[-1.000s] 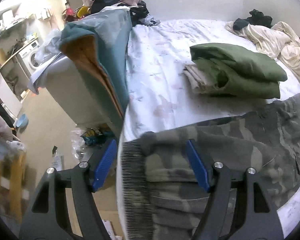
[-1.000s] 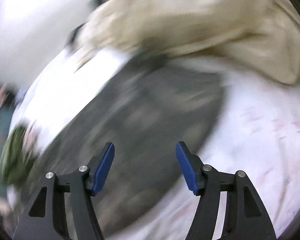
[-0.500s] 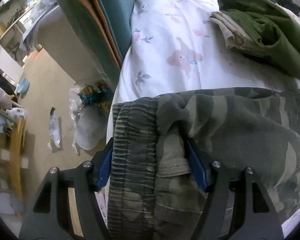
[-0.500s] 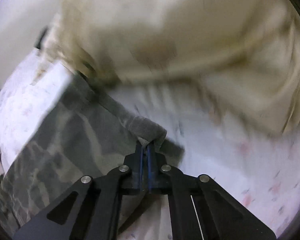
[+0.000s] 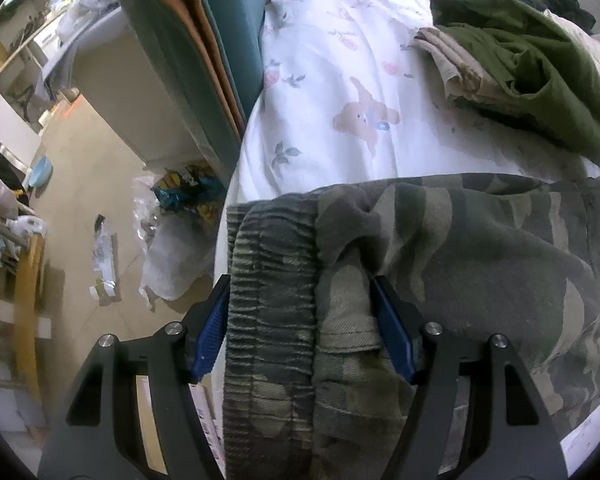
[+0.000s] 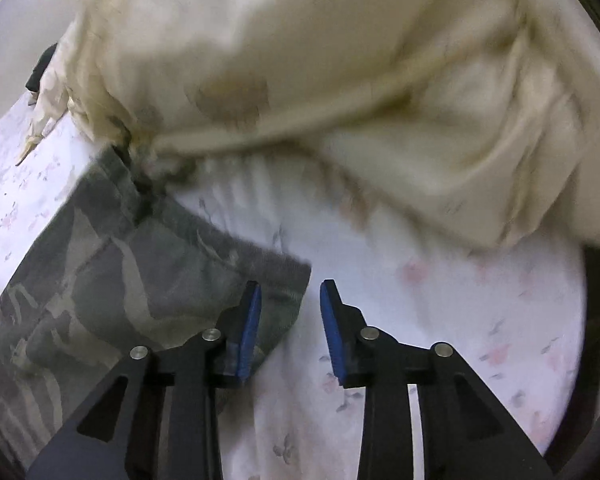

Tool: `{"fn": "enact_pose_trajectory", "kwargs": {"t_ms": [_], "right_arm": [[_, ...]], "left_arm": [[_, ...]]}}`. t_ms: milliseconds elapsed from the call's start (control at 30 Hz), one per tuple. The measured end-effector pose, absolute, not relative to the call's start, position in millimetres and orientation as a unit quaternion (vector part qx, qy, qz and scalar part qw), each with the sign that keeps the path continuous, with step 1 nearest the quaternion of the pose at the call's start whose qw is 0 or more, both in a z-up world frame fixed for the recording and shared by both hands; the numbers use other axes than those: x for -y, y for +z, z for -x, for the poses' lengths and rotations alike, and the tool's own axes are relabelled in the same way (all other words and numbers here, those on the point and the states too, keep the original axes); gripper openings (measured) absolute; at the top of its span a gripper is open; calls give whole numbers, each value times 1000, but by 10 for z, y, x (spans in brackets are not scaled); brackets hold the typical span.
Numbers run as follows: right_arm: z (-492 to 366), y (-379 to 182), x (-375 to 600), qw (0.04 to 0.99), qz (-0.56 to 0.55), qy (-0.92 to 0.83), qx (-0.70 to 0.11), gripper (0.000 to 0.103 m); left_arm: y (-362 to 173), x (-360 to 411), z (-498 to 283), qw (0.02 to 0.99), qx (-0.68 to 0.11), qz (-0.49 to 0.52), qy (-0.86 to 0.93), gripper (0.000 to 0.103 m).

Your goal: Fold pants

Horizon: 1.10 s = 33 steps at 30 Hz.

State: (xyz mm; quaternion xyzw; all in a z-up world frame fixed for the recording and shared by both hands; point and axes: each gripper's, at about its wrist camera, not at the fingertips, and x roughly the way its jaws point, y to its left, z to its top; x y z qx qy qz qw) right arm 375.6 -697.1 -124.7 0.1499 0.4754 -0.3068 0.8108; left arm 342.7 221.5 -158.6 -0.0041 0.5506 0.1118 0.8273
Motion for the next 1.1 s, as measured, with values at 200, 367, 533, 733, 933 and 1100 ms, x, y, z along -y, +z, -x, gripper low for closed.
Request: {"fn": "enact_pose_trajectory", "kwargs": {"t_ms": [200,367,533,733,933,1100], "right_arm": [[-4170,-973,5998,876,-131,-81,-456,41],[-4558,-1337,5013,828,-134,127,-530,43],[-4835,-1714,4178,825,22,178,-536,40],[-5500,-1756,4724,857,13,-64,-511,39],[-5297,-1260,4872,875,-48,-94,-473,45],[-4603,-1003,4610,873,-145,11,-465,67]], "left_arm": [[-1107,-1905,-3316,879,-462,-33,114,66],[-1301,-1739,-3366,864,-491,-64,93,66],[-1788,-1784,-3450,828,-548,-91,78,68],[-1817,-1803,-3520,820,-560,-80,89,68],[-1702,-1870,-3480,828,-553,-57,81,69],[-1046,-2040,-3377,863,-496,57,80,80]]}}
